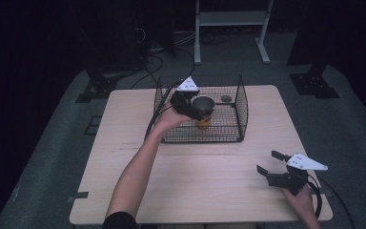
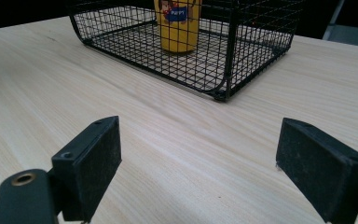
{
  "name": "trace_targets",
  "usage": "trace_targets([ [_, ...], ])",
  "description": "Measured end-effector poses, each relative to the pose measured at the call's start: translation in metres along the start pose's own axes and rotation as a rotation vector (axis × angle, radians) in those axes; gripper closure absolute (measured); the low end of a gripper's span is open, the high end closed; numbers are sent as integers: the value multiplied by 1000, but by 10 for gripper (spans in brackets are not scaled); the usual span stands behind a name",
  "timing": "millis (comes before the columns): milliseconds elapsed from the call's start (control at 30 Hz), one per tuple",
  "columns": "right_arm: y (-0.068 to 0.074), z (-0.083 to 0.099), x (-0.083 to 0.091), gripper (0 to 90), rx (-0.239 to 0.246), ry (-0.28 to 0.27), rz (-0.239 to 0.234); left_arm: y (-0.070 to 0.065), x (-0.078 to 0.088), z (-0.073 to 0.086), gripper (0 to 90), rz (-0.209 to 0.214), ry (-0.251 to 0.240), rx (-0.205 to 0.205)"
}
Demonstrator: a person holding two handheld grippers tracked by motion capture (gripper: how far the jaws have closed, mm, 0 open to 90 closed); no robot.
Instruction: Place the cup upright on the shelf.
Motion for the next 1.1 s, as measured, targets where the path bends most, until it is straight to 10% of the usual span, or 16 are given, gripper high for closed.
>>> trace_targets([
  [1100, 2, 1, -2, 130, 30, 19, 11, -35, 28, 10, 9, 67, -96, 14],
])
Point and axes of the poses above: each handheld gripper's, and its own axes: x roughly backward along the jaws, z roughly out of its underside, y roughly to its left, the point moved 8 cm from there along -x, roughly forward along the jaws, and after that the axes turned 4 degrees about -z, right-handed, at the moved point
